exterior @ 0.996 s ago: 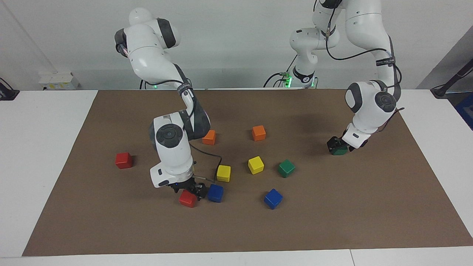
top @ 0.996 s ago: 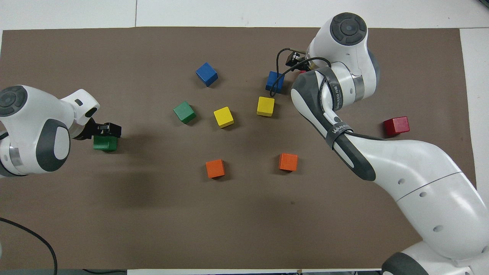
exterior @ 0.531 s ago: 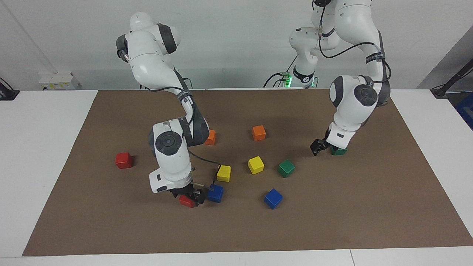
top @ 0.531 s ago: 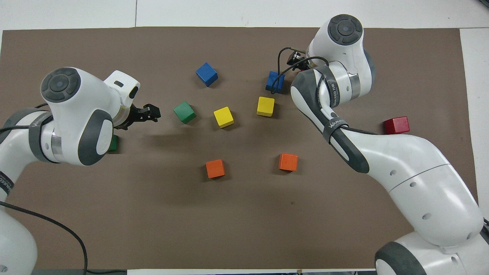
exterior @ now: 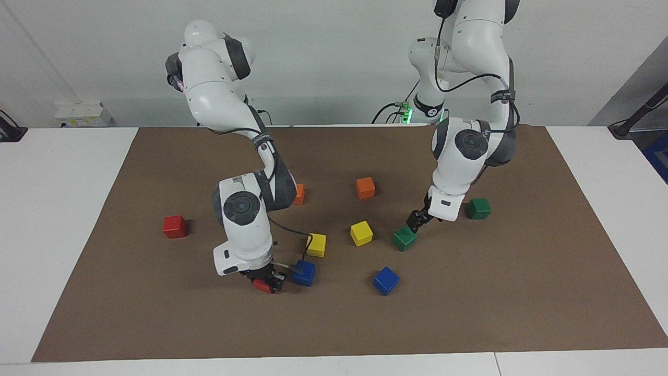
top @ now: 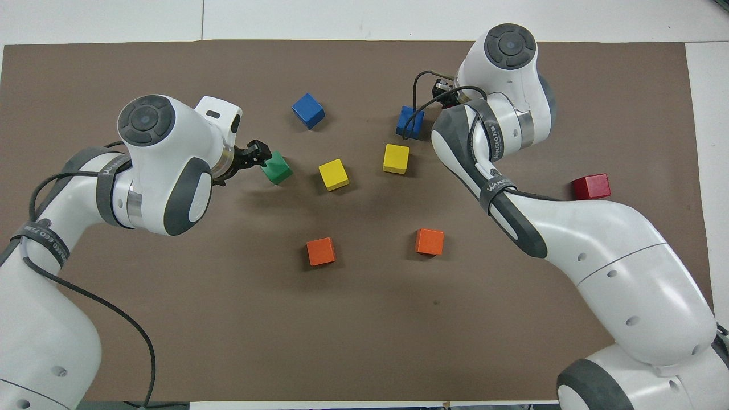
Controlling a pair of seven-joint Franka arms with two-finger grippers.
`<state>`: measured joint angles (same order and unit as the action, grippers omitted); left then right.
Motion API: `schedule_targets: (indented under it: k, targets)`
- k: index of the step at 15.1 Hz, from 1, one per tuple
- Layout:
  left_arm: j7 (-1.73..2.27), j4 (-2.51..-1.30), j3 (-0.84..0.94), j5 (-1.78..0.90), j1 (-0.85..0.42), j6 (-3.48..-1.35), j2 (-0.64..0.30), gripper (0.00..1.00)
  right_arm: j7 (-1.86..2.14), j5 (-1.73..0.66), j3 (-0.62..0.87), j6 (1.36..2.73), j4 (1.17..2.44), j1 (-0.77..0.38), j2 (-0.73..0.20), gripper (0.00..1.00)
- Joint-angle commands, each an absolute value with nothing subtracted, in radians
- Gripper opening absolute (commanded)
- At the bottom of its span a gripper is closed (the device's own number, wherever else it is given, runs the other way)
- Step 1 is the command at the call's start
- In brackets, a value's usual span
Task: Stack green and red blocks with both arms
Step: 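Grasp red with the right gripper while the left gripper reaches green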
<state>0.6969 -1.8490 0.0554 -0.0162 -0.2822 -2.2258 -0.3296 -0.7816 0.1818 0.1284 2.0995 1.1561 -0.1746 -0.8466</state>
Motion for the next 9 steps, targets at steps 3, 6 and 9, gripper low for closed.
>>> schedule_targets:
  k: [3,6,9]
  targets:
    - [0.848,-1.775,0.037,0.003,-0.351,-2.235,-0.397,1.0,-0.792,0.216,0.129,2.091,1.157,-0.173,-0.844,0.0]
    - [0.857,-1.778,0.038,0.003,-0.351,-2.244,-0.402,1.0,-0.607,0.221,0.129,1.946,1.164,-0.141,-0.748,0.0]
    - [0.867,-1.781,0.037,0.005,-0.348,-2.256,-0.407,1.0,-0.413,0.206,0.132,1.849,1.315,-0.057,-0.553,0.0]
